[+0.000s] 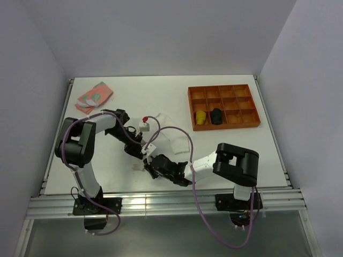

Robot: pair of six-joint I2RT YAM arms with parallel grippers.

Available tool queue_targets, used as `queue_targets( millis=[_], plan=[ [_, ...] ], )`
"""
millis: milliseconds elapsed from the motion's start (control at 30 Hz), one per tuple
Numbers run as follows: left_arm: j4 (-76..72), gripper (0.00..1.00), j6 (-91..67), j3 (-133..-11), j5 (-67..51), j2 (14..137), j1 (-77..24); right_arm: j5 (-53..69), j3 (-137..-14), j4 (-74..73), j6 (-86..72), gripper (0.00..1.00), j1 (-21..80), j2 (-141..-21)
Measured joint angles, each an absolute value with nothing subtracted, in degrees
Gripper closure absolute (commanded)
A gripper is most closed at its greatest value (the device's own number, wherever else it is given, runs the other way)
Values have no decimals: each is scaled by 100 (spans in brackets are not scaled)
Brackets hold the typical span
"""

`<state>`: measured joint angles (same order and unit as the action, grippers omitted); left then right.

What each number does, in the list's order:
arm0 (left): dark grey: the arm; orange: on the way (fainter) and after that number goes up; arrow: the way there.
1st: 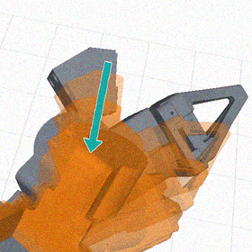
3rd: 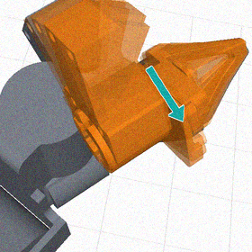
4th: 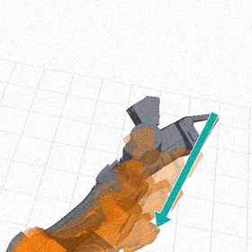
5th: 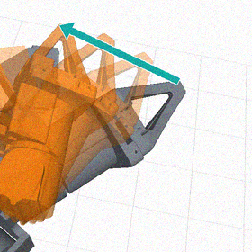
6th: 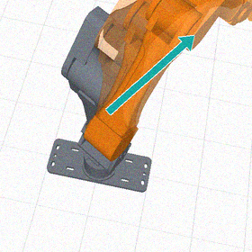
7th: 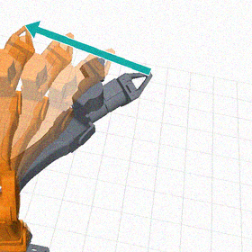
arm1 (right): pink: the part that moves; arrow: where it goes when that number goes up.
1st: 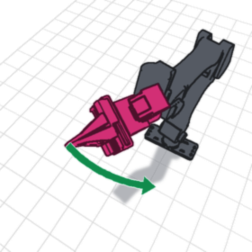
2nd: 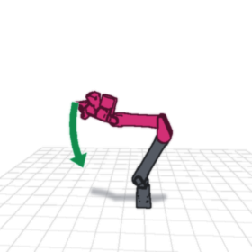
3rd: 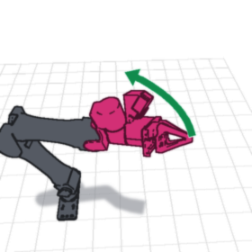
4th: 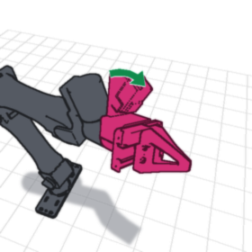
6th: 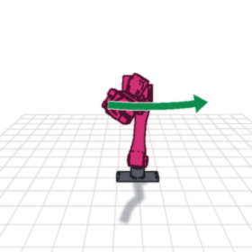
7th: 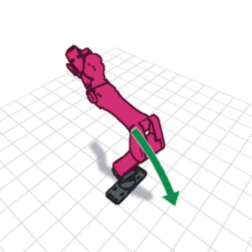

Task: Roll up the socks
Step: Roll the sock at the center of the board.

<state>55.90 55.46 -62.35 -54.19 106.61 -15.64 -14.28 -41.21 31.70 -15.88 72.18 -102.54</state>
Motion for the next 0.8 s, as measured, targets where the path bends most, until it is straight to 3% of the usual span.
queue_targets(
  millis=[367, 567, 800],
  plan=[
    [4598, 71, 4659, -6023, -5216, 9727, -849, -1374, -4412, 2477, -1848, 100, 7205, -10256],
    [4224, 61, 4469, -5498, -5050, 8958, -642, -1170, -4814, 1765, -2043, 100, 7133, -10256],
    [3581, 57, 4235, -4866, -4860, 7762, -589, -692, -5551, 917, -2390, 100, 6930, -10586]
  ],
)
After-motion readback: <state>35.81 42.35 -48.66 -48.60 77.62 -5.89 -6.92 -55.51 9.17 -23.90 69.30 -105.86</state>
